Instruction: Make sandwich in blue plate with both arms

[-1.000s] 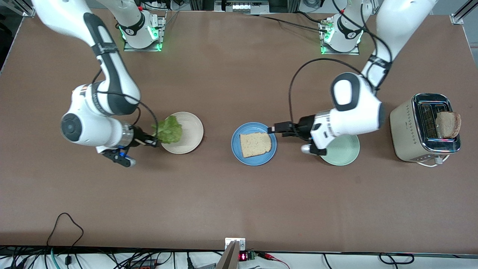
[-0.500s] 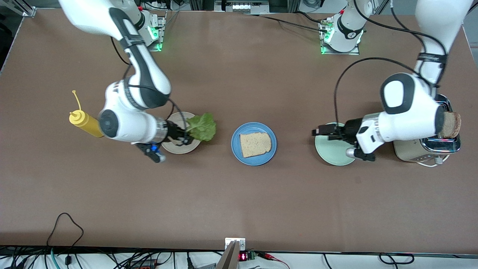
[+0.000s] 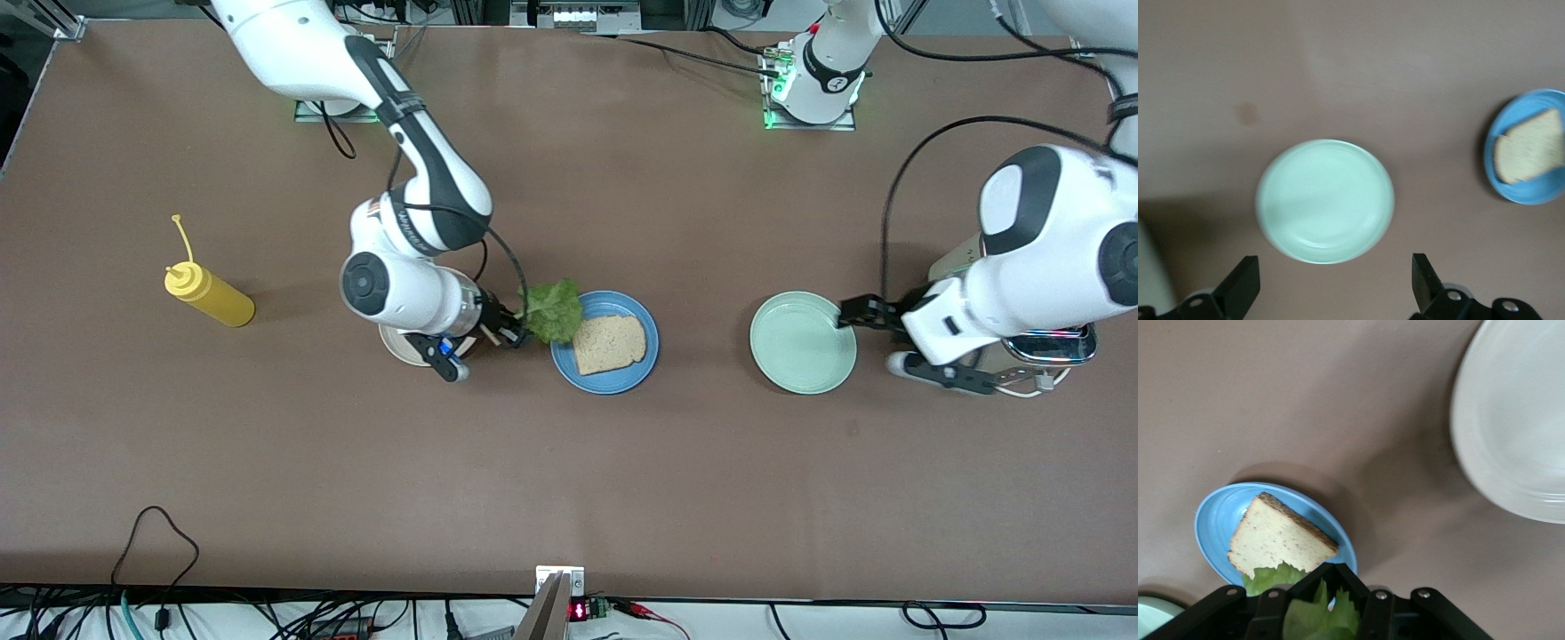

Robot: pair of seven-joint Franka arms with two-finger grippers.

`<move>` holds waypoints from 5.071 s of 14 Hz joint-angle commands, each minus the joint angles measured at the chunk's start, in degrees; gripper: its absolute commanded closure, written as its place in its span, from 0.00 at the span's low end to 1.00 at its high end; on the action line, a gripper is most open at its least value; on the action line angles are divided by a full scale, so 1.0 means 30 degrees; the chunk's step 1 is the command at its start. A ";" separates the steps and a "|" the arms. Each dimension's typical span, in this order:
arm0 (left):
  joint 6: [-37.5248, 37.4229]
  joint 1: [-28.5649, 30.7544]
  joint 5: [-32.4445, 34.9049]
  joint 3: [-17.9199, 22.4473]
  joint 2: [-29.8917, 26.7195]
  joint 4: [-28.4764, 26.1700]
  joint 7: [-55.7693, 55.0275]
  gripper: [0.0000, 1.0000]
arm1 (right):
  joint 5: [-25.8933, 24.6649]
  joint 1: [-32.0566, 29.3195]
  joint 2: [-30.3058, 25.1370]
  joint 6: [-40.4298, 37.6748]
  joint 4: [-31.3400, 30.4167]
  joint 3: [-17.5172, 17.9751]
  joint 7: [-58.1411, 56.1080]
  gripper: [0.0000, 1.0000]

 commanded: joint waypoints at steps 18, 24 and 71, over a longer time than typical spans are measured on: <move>-0.2522 -0.5696 -0.1865 0.8500 -0.8561 -0.3509 -0.1529 0.00 | 0.1926 0.1892 0.2891 0.3980 0.2182 -0.0160 0.0348 0.61; -0.3222 -0.5725 -0.1015 0.8004 -0.8416 -0.3218 -0.1557 0.00 | 0.1897 0.1892 0.2891 0.3980 0.2182 -0.0160 0.0377 0.39; -0.2611 -0.5608 -0.2069 0.7358 -0.8385 -0.3244 -0.1850 0.00 | -0.3445 -1.6121 -1.1761 -0.4401 -1.0325 -0.2621 -4.7332 0.00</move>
